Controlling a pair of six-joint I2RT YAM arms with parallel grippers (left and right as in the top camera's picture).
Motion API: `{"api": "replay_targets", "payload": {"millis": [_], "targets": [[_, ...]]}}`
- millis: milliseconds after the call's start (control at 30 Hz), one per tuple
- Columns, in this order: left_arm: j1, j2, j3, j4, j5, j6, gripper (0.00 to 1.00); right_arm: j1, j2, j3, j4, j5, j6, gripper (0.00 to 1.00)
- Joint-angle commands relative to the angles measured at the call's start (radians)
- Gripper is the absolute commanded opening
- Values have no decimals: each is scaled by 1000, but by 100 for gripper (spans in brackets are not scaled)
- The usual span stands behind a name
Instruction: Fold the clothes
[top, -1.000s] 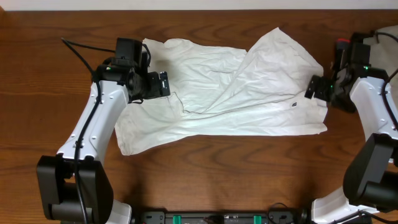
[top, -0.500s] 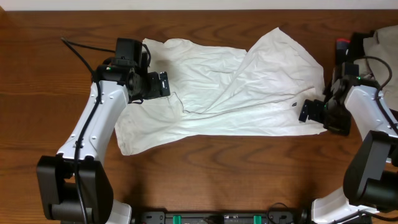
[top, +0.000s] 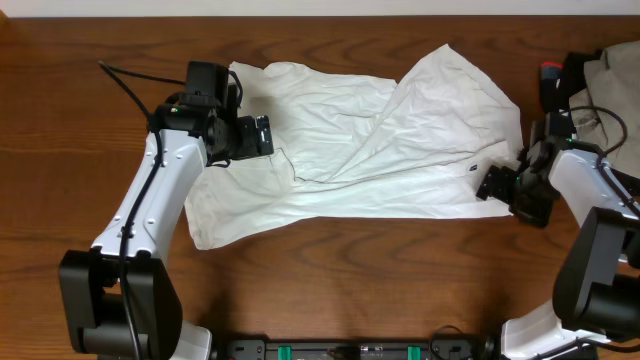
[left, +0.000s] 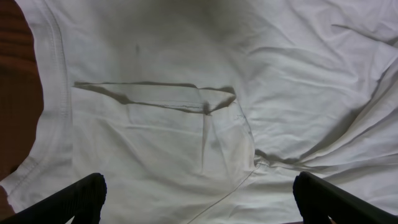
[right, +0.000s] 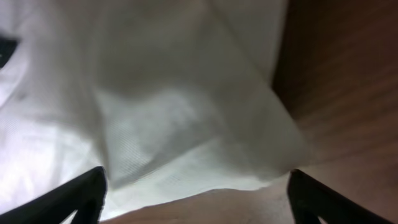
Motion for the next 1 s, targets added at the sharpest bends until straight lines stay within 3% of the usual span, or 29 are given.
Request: {"api": "replay_targets", "payload": {"millis": [0, 167, 367, 633, 967], "targets": [[0, 6, -10, -4, -13, 13, 98, -31, -8, -8, 3, 8, 141, 86], [0, 6, -10, -4, -13, 13, 98, -81, -8, -10, 2, 43, 281, 78], [0, 6, -10, -3, -13, 13, 98, -90, -8, -11, 1, 38, 296, 76], [-1, 6, -10, -4, -13, 13, 98, -89, -8, -12, 28, -9, 296, 63], [-1, 6, -10, -4, -13, 13, 98, -89, -8, -68, 126, -22, 298, 37]]}}
